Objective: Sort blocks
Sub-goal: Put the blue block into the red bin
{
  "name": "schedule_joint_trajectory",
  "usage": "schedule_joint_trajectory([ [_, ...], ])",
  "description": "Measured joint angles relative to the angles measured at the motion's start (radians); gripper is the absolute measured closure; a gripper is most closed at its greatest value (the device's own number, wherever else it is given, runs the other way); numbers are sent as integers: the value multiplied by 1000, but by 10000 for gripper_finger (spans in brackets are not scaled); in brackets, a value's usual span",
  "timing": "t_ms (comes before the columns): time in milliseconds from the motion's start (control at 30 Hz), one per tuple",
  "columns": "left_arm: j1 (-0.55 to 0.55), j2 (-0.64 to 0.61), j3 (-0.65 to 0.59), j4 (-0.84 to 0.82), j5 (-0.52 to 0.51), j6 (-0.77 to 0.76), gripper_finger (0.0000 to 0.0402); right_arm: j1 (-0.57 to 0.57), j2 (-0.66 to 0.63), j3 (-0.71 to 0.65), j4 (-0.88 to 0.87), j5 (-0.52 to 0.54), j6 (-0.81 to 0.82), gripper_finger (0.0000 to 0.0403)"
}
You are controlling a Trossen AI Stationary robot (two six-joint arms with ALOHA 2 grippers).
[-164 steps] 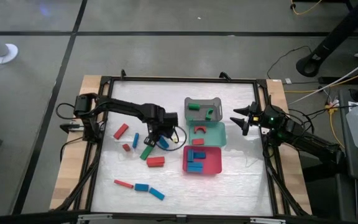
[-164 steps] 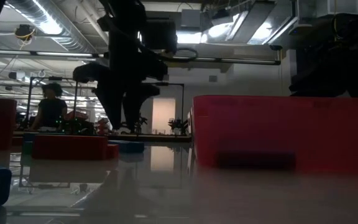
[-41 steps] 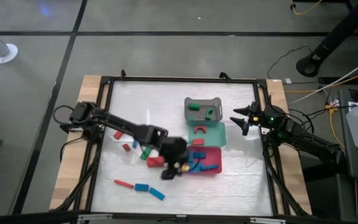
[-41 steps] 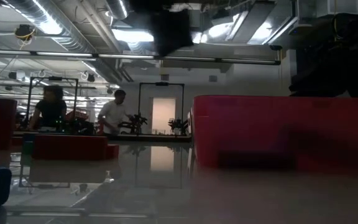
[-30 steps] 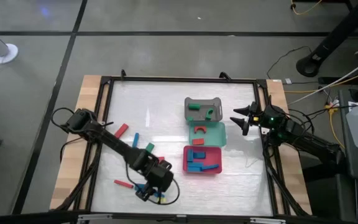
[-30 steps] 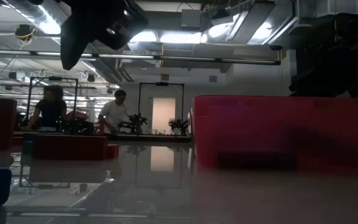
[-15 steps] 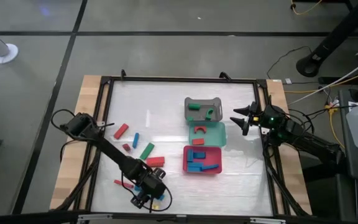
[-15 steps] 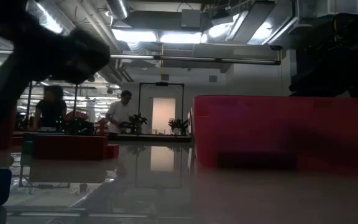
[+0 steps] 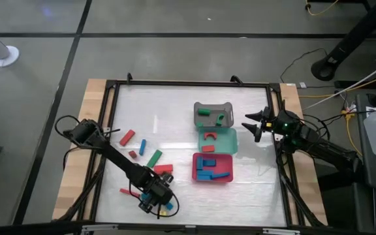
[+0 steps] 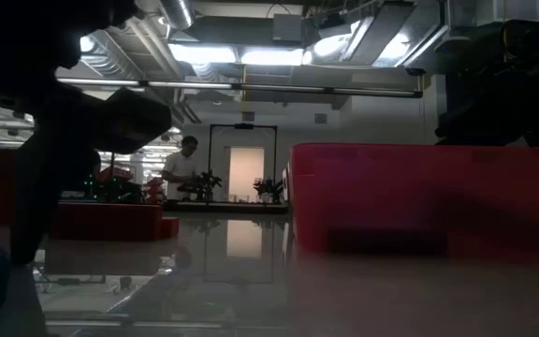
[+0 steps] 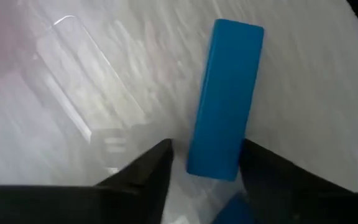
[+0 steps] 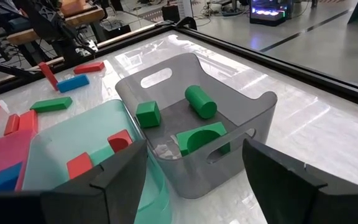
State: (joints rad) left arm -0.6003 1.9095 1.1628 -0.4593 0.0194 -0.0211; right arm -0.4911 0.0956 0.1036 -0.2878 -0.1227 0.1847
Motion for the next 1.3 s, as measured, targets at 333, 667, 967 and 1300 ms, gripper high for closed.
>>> schedule_joint_trajectory([
  [333, 17, -9, -3, 19, 21, -96, 323, 0, 0, 0, 0, 0, 0, 139],
  [667, 149, -117, -3, 72, 22, -158, 323, 0, 0, 0, 0, 0, 0, 139],
  [967, 335, -186, -1, 316, -98, -80, 323, 0, 0, 0, 0, 0, 0, 139],
  [1300, 397, -81, 0, 537, -75, -98, 238, 0, 0, 0, 0, -1, 0, 139],
])
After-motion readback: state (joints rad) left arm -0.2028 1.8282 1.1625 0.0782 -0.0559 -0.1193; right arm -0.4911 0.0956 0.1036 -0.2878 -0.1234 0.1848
